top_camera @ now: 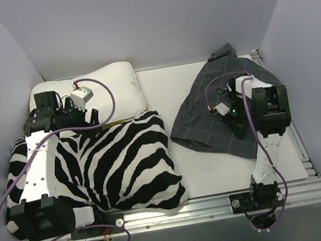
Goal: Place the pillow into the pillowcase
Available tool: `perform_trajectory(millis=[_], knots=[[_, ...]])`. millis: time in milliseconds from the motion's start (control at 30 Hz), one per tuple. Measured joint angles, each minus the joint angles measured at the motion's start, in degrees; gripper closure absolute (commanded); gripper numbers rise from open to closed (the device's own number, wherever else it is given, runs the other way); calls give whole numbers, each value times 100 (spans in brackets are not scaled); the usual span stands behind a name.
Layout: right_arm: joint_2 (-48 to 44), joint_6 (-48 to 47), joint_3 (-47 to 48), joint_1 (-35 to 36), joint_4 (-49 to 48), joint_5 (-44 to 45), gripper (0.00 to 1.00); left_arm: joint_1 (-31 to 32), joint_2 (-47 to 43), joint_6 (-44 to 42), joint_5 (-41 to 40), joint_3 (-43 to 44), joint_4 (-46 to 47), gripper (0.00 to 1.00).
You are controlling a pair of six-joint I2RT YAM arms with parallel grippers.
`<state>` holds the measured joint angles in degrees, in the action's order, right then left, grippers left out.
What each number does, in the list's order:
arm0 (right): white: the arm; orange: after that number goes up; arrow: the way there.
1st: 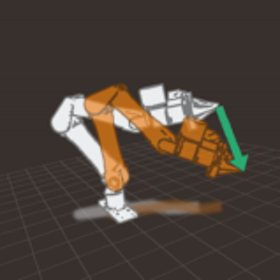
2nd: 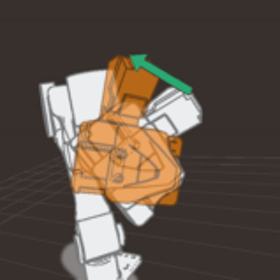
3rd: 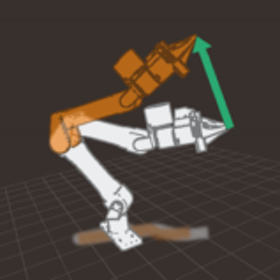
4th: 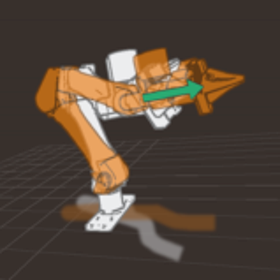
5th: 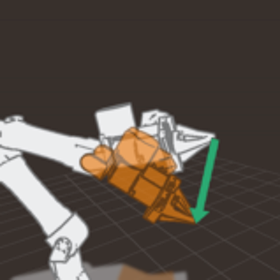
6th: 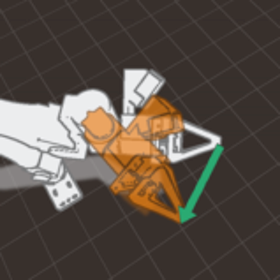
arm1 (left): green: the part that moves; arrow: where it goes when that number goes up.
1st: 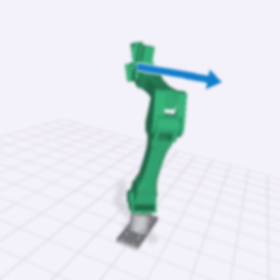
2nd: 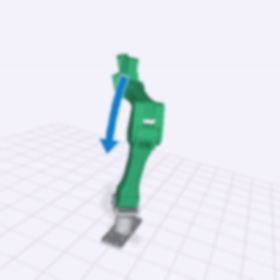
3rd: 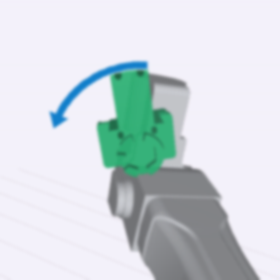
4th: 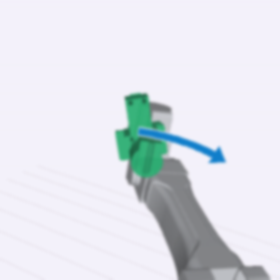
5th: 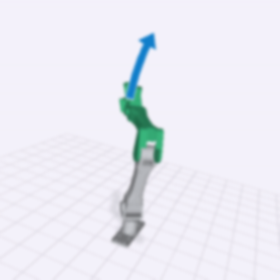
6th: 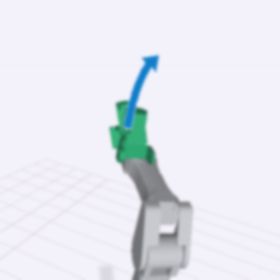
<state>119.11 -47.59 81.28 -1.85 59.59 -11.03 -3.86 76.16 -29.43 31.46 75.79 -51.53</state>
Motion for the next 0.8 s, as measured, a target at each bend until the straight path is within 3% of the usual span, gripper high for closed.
perform_trajectory(millis=[133,367,400,467,500,567,600,667,800], knots=[[581,275,267,732,520,-503,100,0,-234,-28,-96,-151,7,3],[1421,914,2186,1679,800,-2343,99,-9,-592,-42,-302,-197,24,3],[1370,1062,2308,1672,671,-2605,89,-9,-627,-42,-315,-197,22,3],[1147,1528,2310,1587,280,-3053,80,-9,-669,-42,-323,-195,22,3],[1005,1744,2297,1521,66,-3204,61,-9,-673,-39,-326,-195,22,3],[706,2009,2302,1394,-299,-3287,43,-9,-671,-39,-339,-195,20,3],[542,2068,2319,1335,-461,-3259,30,-9,-671,-39,-343,-197,17,2],[249,2059,2492,1224,-706,-2951,24,-9,-671,-39,-341,-197,20,2],[107,1727,2920,1043,-1241,-1585,21,-9,-671,0,-339,-197,24,3]])
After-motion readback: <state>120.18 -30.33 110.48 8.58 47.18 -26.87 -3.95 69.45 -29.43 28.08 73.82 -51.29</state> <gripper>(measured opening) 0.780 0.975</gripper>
